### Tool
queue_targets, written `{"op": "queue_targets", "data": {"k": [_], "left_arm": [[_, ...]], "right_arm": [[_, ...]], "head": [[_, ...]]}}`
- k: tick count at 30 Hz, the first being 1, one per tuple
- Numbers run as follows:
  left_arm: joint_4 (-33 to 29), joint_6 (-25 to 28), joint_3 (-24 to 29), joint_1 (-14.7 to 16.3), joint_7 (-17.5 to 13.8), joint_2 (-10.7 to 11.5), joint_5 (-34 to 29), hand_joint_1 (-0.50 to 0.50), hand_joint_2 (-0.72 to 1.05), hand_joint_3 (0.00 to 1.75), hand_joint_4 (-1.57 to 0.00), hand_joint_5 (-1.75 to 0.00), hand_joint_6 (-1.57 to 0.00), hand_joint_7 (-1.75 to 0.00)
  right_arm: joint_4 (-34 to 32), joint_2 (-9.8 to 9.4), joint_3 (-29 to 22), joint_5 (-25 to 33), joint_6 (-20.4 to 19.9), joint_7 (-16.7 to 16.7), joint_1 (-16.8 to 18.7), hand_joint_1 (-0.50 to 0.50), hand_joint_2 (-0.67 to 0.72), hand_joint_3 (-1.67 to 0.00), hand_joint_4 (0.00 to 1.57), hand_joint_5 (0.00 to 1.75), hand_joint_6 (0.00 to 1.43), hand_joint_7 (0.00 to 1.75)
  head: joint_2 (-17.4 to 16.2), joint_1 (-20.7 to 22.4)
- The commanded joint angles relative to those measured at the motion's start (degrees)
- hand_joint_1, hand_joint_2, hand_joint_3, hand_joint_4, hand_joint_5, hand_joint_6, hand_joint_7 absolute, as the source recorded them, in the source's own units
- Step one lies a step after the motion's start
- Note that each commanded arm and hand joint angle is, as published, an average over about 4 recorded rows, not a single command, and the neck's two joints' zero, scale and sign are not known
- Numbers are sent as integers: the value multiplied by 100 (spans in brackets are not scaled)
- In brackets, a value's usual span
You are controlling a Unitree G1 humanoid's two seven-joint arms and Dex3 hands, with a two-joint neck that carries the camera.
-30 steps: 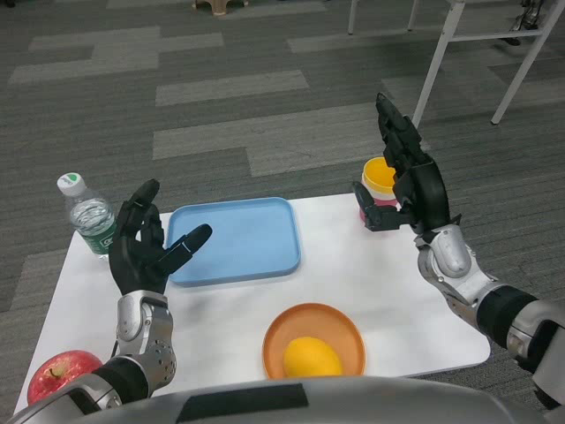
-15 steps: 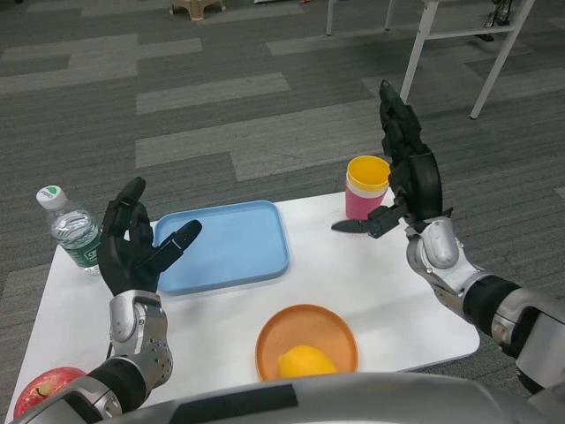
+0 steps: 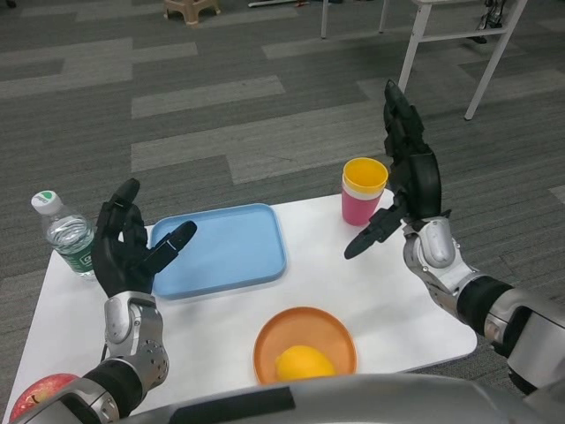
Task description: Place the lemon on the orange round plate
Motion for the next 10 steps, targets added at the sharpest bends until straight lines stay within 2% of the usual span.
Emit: {"op": "queue_targets", "data": {"k": [1, 10], "left_arm": [[68, 20, 29, -83, -15, 48, 1, 50, 43, 9, 0, -21, -58, -63], [45, 20, 50, -45, -20, 73, -7, 50, 43, 9, 0, -21, -58, -58]], "right_arm": [[51, 63, -73, 12, -44, -35, -18, -46, 72, -2, 0, 0, 0, 0], [68, 121, -73, 12, -50, -35, -20, -44, 72, 0, 0, 0, 0, 0]], "head": [[-1, 11], [-3, 52]]}}
